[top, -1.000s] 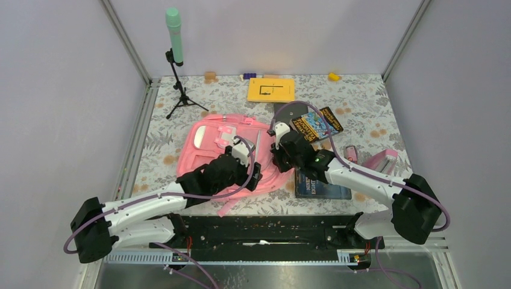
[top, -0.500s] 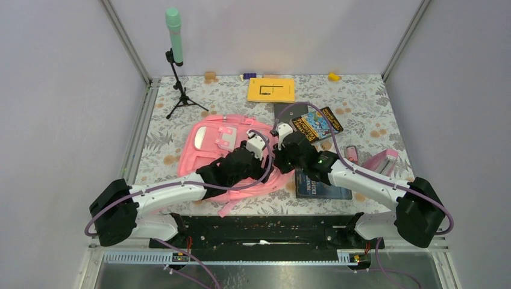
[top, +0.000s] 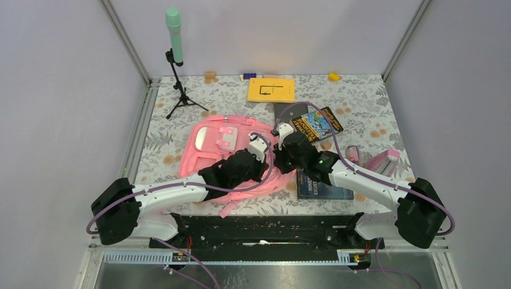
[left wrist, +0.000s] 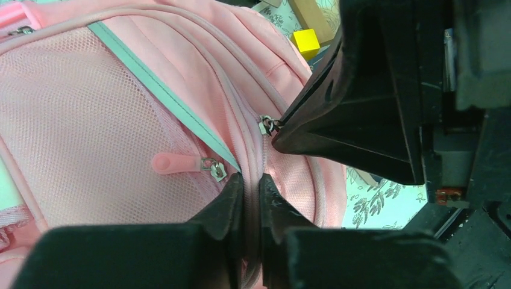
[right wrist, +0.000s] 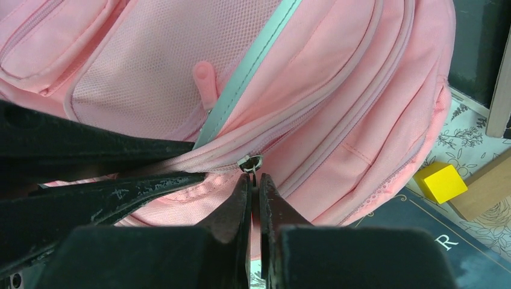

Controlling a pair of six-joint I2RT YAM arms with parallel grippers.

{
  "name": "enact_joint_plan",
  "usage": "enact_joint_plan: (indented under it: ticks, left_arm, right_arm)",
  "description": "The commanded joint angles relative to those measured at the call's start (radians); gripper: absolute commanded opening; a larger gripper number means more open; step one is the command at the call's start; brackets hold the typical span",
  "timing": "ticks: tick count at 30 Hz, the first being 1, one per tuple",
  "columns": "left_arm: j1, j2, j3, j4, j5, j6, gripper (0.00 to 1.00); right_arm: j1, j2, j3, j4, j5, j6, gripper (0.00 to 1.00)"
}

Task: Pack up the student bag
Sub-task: Zip the student bag at the center of the board.

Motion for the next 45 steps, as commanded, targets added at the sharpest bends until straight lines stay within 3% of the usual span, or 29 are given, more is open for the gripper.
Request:
enact_joint_plan:
  ticks: [1, 5, 19, 31, 45]
  left_arm:
    - [0.003, -0.058, -0.044, -0.018, -0.054, 0.016, 0.00]
    - [0.003, -0.126, -0.089, -0.046, -0.086, 0.015, 0.00]
    - [0.003, -0.369, -0.179, -0.152, -0.093, -0.008, 0.00]
    - [0.003, -0.481, -0.167, -0.323, -0.144, -0.010, 0.00]
    - [0.002, -0.520, -0.141, -0.408, -0.137, -0.037, 0.02]
  right_arm:
    - [-0.011, -0.027, 0.073, -0.057, 0.126, -0.015, 0.00]
    - [-0.026, -0.013, 0.100, -0.080, 0.167, -0.040, 0.00]
    - [-0.088, 0.105, 0.187, -0.095, 0.069, -0.074, 0.00]
    - [-0.148, 0.139, 0.215, -0.151, 0.057, -0.079, 0.00]
    - [-0.211, 0.198, 0.296, -0.124, 0.028, -0.165, 0.00]
